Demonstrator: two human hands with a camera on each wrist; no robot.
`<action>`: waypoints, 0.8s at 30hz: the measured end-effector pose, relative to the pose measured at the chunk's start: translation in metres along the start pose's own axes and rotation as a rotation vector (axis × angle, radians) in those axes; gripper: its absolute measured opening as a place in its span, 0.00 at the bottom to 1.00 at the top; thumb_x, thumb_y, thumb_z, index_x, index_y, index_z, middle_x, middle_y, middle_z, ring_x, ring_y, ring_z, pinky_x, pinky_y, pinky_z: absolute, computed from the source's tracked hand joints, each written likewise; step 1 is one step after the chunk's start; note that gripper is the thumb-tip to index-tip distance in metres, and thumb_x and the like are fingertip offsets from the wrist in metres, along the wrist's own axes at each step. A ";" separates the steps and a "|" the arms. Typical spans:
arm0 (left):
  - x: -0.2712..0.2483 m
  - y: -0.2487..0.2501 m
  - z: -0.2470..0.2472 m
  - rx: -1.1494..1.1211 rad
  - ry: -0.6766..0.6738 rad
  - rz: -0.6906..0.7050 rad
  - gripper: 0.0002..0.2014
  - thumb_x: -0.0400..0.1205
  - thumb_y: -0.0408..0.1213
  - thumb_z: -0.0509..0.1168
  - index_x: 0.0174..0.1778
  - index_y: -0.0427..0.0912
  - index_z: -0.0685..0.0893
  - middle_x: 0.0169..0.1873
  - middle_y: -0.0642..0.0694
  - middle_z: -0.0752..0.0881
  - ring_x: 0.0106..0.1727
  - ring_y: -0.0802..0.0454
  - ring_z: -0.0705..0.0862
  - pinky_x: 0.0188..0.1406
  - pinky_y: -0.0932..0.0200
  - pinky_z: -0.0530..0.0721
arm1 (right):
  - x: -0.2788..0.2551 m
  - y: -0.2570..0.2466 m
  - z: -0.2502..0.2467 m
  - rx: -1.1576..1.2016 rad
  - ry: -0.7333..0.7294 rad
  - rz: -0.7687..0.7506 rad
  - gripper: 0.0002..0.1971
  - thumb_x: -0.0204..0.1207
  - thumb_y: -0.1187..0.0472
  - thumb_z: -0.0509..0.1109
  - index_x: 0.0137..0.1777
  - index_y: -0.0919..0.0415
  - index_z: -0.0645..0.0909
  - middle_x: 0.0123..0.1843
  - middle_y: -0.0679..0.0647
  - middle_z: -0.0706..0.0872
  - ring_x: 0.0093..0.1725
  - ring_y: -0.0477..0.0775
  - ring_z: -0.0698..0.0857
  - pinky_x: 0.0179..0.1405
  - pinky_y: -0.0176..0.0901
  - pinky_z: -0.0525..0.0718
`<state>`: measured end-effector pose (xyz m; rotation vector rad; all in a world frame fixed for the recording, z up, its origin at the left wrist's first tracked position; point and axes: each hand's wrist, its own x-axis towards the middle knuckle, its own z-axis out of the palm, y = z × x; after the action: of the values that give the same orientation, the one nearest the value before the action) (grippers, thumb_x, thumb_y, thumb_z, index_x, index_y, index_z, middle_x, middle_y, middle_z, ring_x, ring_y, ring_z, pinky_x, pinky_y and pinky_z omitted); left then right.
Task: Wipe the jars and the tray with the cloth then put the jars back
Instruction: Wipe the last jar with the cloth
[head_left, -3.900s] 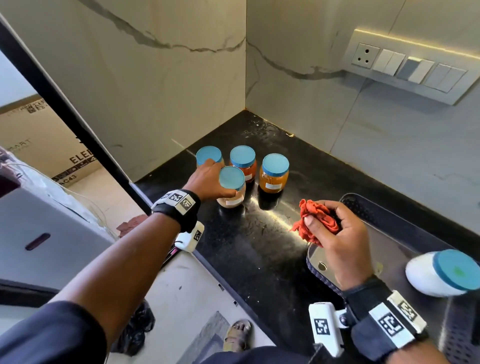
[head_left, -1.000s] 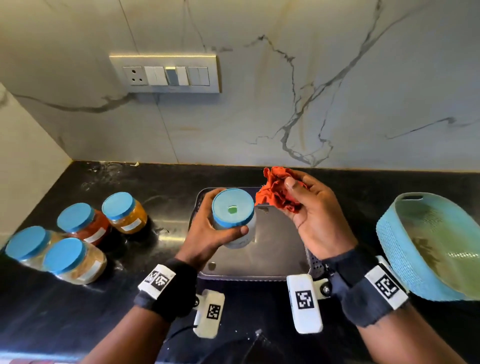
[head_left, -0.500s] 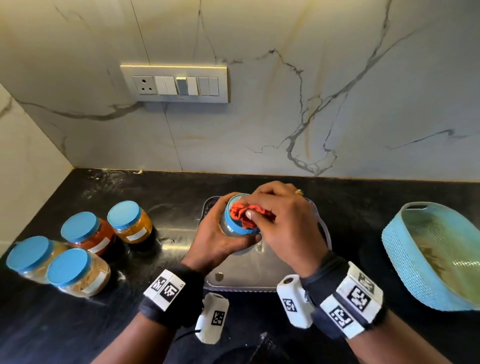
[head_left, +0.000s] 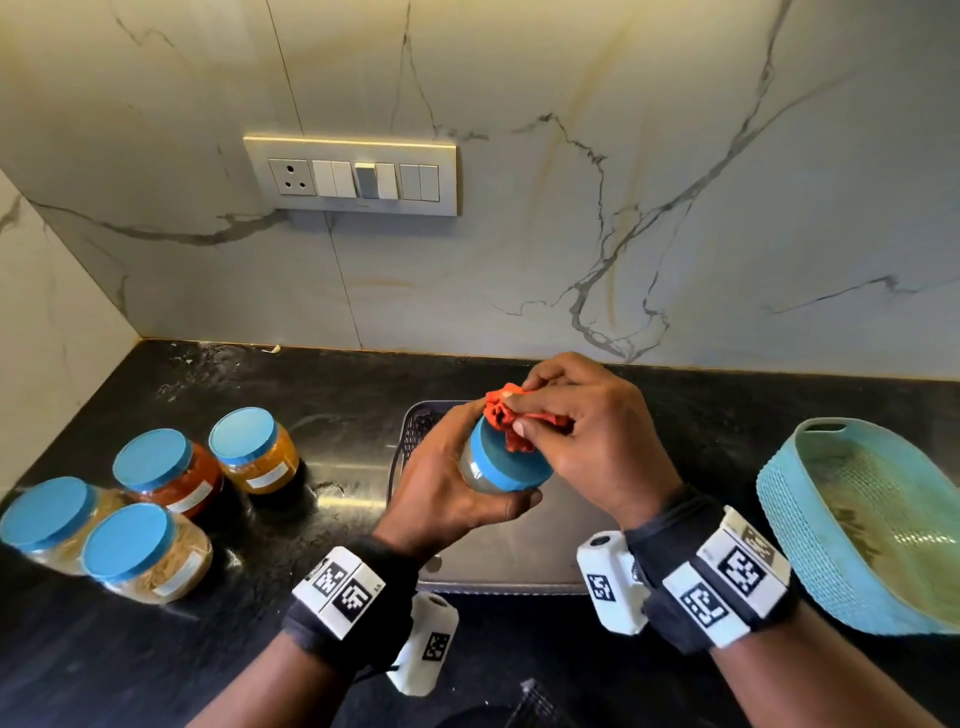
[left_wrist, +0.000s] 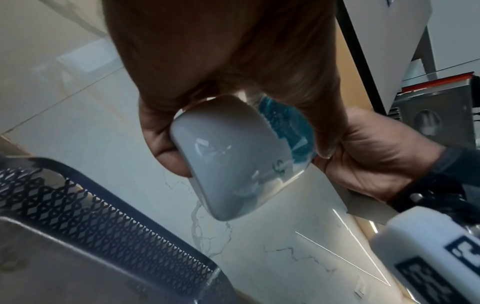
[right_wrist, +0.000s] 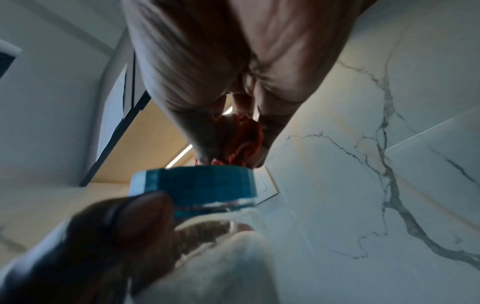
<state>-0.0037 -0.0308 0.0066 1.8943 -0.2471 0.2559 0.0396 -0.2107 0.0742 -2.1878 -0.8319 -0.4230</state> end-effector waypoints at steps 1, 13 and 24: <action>0.002 0.002 -0.001 0.022 0.001 0.016 0.40 0.66 0.42 0.89 0.75 0.55 0.80 0.65 0.57 0.87 0.67 0.53 0.87 0.67 0.45 0.86 | 0.003 -0.004 0.000 0.017 -0.009 -0.019 0.11 0.71 0.64 0.82 0.53 0.57 0.94 0.52 0.51 0.86 0.50 0.50 0.87 0.50 0.50 0.88; 0.004 0.008 -0.007 0.044 0.032 0.057 0.41 0.65 0.49 0.87 0.75 0.60 0.78 0.67 0.56 0.87 0.69 0.48 0.86 0.68 0.41 0.86 | -0.003 -0.003 -0.007 -0.061 0.030 0.010 0.11 0.71 0.65 0.81 0.53 0.53 0.92 0.51 0.49 0.85 0.50 0.49 0.86 0.49 0.49 0.87; 0.001 0.001 -0.013 0.014 0.044 0.008 0.41 0.64 0.50 0.87 0.74 0.54 0.80 0.66 0.53 0.87 0.68 0.45 0.86 0.67 0.39 0.86 | -0.008 0.000 -0.014 -0.064 -0.076 -0.037 0.11 0.72 0.66 0.81 0.53 0.54 0.92 0.52 0.49 0.85 0.50 0.49 0.86 0.50 0.47 0.86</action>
<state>-0.0042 -0.0195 0.0120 1.9001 -0.2239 0.3053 0.0332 -0.2247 0.0795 -2.2628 -0.9124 -0.3910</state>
